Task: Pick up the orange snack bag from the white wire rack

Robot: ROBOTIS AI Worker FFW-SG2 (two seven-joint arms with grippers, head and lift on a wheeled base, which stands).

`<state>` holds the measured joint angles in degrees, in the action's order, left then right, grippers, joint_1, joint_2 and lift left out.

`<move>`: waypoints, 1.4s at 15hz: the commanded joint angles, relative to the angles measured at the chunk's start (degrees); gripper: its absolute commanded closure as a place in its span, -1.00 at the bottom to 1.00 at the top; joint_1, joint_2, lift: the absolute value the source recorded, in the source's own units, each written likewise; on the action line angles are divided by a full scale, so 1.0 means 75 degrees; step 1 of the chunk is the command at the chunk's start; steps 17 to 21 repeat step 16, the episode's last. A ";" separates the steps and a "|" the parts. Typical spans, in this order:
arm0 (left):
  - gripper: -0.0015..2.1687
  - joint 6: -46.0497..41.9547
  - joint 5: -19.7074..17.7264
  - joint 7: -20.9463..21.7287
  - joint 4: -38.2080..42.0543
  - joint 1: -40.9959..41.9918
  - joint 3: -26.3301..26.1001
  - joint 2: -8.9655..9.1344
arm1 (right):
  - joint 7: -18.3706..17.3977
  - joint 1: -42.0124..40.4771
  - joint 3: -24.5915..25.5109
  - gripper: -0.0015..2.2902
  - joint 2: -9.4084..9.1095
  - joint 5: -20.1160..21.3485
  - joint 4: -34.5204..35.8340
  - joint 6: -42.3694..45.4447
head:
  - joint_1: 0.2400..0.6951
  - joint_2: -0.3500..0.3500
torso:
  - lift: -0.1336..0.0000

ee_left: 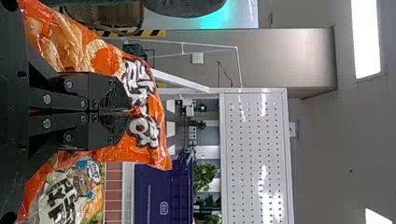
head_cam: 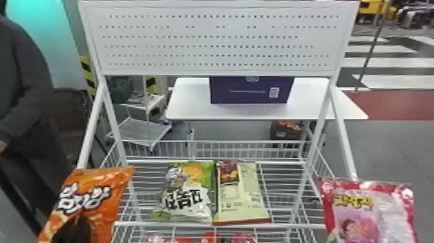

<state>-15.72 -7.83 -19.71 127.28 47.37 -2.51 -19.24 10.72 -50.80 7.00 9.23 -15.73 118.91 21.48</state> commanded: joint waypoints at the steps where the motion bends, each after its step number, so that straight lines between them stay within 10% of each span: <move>1: 0.98 0.0005 0.0001 0.0003 0.0010 0.0000 -0.0040 -0.0001 | 0.0000 0.0000 0.0004 0.96 -0.0001 0.0000 0.0001 0.0000 | 0.14 0.00 | 1.00; 21: 0.98 0.0028 0.0037 0.0014 0.0010 0.0012 -0.0063 -0.0024 | 0.0000 0.0000 -0.0008 0.96 -0.0001 0.0000 0.0012 0.0000 | 0.14 0.00 | 1.00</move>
